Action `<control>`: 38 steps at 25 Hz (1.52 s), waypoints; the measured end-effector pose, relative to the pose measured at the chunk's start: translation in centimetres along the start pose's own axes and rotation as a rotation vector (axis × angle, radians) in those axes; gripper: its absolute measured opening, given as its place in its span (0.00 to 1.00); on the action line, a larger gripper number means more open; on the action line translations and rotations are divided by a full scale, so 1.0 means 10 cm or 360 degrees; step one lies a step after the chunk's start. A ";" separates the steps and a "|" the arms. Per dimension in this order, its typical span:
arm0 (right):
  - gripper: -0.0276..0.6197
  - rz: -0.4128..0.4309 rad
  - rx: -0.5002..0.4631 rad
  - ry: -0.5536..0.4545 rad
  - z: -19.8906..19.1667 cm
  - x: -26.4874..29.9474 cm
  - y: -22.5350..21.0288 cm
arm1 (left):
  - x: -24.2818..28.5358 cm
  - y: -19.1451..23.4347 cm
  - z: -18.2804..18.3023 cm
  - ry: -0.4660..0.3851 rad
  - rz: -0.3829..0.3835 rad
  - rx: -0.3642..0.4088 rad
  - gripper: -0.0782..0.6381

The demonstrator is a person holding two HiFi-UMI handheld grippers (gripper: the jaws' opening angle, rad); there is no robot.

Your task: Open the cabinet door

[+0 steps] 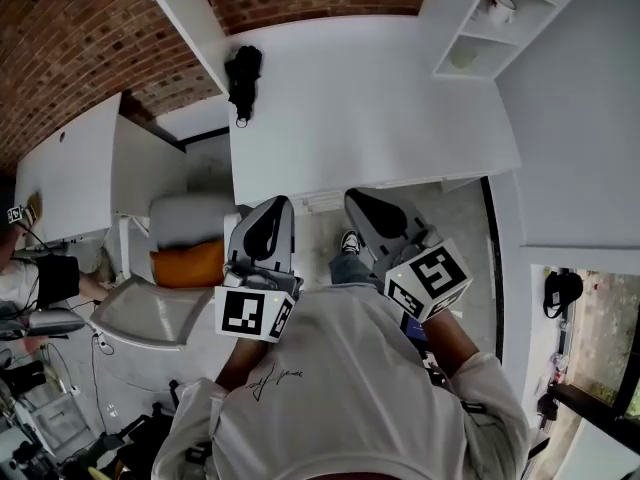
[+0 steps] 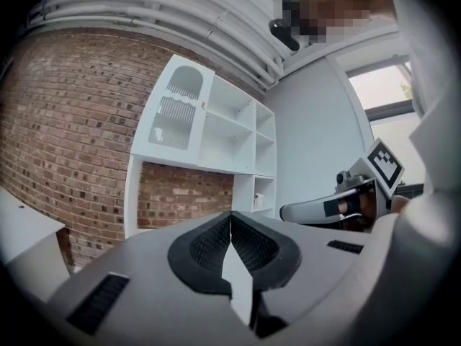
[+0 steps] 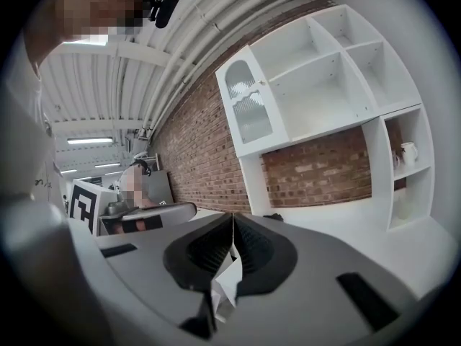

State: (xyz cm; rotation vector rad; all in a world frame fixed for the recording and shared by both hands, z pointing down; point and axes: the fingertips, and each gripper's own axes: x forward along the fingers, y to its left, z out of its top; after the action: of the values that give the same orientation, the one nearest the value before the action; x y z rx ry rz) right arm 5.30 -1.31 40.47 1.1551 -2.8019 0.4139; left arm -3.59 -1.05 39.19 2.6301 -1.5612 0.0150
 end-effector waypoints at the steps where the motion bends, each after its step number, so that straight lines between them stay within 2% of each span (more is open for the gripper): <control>1: 0.08 0.0018 -0.0009 0.0004 0.04 0.02 -0.10 | 0.10 -0.01 0.02 0.0004 0.0021 0.0013 0.13; 6: 0.08 0.0111 -0.0058 -0.0018 0.25 0.15 -0.50 | 0.52 -0.02 0.14 -0.0033 0.0102 0.0014 0.13; 12: 0.08 0.0134 -0.0156 -0.0106 0.54 0.41 -0.69 | 0.87 0.10 0.33 -0.0108 0.0156 0.0012 0.13; 22: 0.08 0.0089 -0.0261 -0.0158 0.87 0.73 -0.58 | 1.01 0.31 0.52 -0.0138 0.0002 0.0014 0.13; 31: 0.08 0.0034 -0.0354 -0.0167 1.13 0.91 -0.70 | 1.02 0.43 0.40 -0.0104 -0.0067 -0.0025 0.13; 38: 0.09 0.0056 -0.0461 -0.0189 1.44 1.14 -0.75 | 1.02 0.54 0.44 -0.0142 -0.0066 -0.0034 0.13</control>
State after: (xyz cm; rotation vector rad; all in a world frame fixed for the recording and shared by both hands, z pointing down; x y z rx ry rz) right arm 2.82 -18.19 30.28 1.0996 -2.8595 -0.0612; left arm -3.55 -12.93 35.69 2.6807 -1.5234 -0.1229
